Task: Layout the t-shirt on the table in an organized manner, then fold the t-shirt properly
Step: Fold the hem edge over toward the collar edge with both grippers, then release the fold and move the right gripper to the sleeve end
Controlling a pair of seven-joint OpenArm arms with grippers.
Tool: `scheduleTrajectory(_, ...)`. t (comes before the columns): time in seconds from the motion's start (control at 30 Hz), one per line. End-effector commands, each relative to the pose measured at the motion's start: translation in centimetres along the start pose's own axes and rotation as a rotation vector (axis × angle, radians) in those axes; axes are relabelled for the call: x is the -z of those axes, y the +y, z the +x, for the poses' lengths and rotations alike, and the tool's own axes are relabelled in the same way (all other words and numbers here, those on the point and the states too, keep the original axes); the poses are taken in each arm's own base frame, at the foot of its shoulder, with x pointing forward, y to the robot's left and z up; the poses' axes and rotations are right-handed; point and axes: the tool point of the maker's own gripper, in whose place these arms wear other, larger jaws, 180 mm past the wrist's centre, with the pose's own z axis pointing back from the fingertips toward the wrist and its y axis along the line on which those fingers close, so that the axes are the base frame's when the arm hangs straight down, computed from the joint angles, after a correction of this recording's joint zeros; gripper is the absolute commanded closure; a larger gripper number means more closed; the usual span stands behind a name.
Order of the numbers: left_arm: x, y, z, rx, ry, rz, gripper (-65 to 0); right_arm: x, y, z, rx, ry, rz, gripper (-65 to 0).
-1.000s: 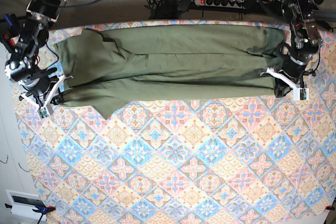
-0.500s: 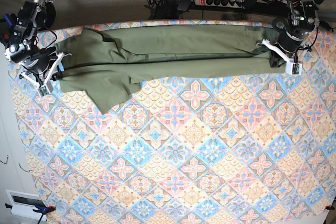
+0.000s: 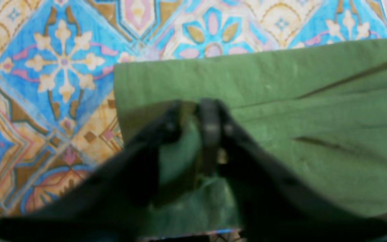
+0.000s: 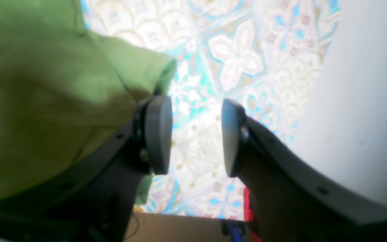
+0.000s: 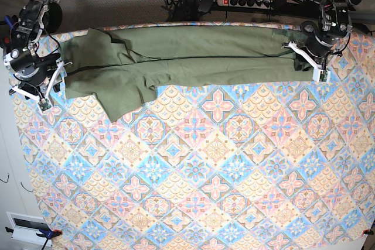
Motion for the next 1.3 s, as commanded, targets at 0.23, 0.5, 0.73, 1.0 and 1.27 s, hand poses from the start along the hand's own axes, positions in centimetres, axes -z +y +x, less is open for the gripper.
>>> scheduleTrajectory(0.23, -2.4, 0.7, 2.0, -0.157, -0.101, -0.056, -36.8, -1.2, -0.7, 3.3, 0.047, -0.132, 0.002, -23.7)
scheduleTrajectory(0.5, -2.8, -0.3, 2.6, -0.224, -0.13, -0.116, -31.6, 0.3, 1.6, 10.7, -0.074, -0.239, 0.05, -23.7)
scheduleTrajectory(0.73, -3.1, -1.3, 3.4, -0.303, -0.161, -0.191, -30.4, 4.5, 6.3, 13.2, -0.048, -0.208, 0.178, -24.1)
scheduleTrajectory(1.0, -3.2, -1.5, 3.6, -0.314, -0.168, -0.203, -30.4, 7.6, 6.6, 12.0, 0.011, -0.126, 0.243, -29.9)
scheduleTrajectory(1.27, -3.1, -1.5, 3.8, -0.313, -0.173, -0.204, -30.4, 9.9, 8.0, 10.5, 0.067, -0.096, 0.312, -30.2)
